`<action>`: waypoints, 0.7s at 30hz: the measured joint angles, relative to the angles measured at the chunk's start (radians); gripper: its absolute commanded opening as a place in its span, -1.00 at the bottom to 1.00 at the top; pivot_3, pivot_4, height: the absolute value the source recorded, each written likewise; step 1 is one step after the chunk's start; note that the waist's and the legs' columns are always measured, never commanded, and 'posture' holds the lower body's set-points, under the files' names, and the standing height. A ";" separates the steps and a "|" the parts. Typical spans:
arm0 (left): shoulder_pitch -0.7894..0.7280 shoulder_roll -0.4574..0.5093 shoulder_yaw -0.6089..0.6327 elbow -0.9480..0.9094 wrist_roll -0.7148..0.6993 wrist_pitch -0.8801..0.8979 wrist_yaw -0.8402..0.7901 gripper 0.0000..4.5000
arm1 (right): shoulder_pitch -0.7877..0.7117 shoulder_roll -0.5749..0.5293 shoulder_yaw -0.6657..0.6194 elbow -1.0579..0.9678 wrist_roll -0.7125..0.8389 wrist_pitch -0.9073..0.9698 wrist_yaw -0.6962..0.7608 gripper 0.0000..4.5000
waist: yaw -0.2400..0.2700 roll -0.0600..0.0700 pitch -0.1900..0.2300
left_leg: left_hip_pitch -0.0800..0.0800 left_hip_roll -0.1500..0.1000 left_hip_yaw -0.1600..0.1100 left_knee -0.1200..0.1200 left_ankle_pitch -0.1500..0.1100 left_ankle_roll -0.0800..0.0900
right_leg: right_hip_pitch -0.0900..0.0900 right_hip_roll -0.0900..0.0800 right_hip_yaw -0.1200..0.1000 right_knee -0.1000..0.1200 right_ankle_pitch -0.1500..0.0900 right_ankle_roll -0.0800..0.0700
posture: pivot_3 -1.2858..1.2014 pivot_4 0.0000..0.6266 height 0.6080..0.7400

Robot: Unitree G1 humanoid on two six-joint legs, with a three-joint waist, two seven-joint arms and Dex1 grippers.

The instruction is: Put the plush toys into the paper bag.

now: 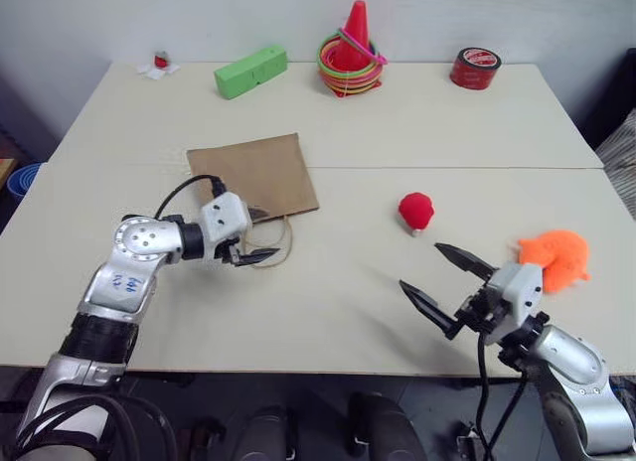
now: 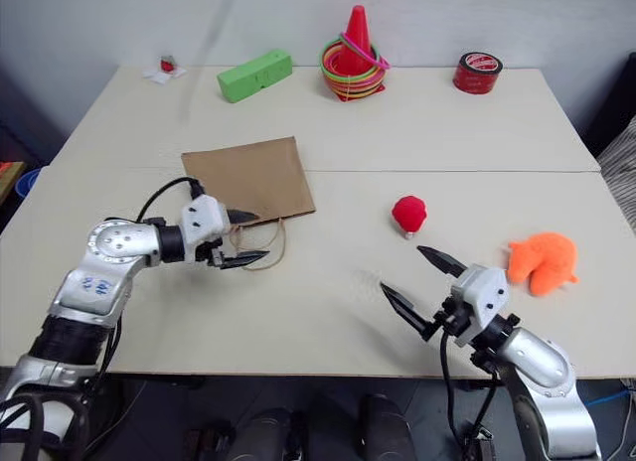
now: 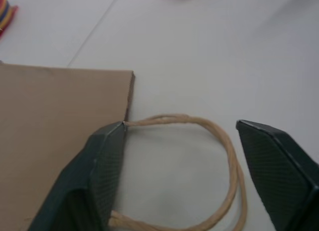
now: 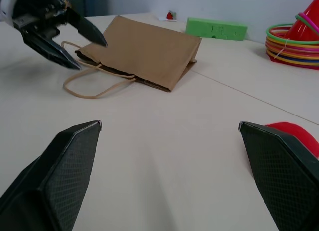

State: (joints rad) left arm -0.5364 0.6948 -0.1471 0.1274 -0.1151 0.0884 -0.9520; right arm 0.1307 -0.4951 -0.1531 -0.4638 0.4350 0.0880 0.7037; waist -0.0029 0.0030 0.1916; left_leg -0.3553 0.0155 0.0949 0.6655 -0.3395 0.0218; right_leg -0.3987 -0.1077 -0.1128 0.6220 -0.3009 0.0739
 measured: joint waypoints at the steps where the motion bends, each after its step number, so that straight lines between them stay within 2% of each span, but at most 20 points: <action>1: 0.000 0.000 -0.001 0.006 -0.001 -0.009 -0.017 0.04 | -0.008 0.000 0.000 -0.003 -0.001 0.004 -0.004 1.00 | 0.002 -0.001 0.000 | 0.000 0.000 -0.001 0.001 0.000 0.000 | 0.000 0.000 0.002 0.000 0.000 0.000 | 0.03 -0.52 1.00; 8: -0.043 0.000 0.000 0.079 0.013 -0.071 -0.070 -0.93 | -0.022 -0.004 -0.011 -0.011 -0.003 0.031 -0.040 1.00 | 0.010 -0.003 0.002 | 0.000 -0.001 -0.002 0.003 0.001 0.002 | 0.000 -0.004 0.004 0.000 0.001 0.001 | 0.03 -0.52 1.00; 9: -0.055 -0.017 0.000 0.103 0.024 -0.088 -0.063 -0.98 | -0.019 -0.006 -0.009 -0.011 -0.006 0.033 -0.040 1.00 | 0.011 -0.003 0.002 | 0.000 -0.001 -0.002 0.003 0.001 0.003 | 0.000 -0.004 0.004 0.001 0.001 0.001 | 0.03 -0.52 1.00; 16: -0.100 -0.048 -0.025 0.200 0.082 -0.192 -0.052 -0.98 | -0.010 -0.023 -0.007 -0.024 -0.015 0.066 -0.040 1.00 | 0.007 -0.004 0.002 | -0.001 -0.002 -0.001 0.003 0.000 0.003 | 0.000 -0.004 0.004 0.003 0.001 0.002 | 0.03 -0.52 1.00; 21: -0.121 -0.085 -0.003 0.196 0.028 -0.143 -0.067 -0.98 | -0.037 -0.028 -0.001 -0.024 -0.014 0.081 -0.038 1.00 | 0.006 -0.004 0.002 | -0.001 -0.001 -0.001 0.005 0.000 0.003 | 0.000 -0.004 0.004 0.004 0.001 0.002 | 0.03 -0.52 1.00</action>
State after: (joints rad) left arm -0.6578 0.6101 -0.1499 0.3231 -0.0868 -0.0548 -1.0192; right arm 0.0939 -0.5230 -0.1538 -0.4875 0.4213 0.1687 0.6658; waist 0.0028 -0.0013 0.1938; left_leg -0.3562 0.0140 0.0936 0.6702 -0.3390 0.0251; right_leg -0.3985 -0.1117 -0.1088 0.6259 -0.2999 0.0756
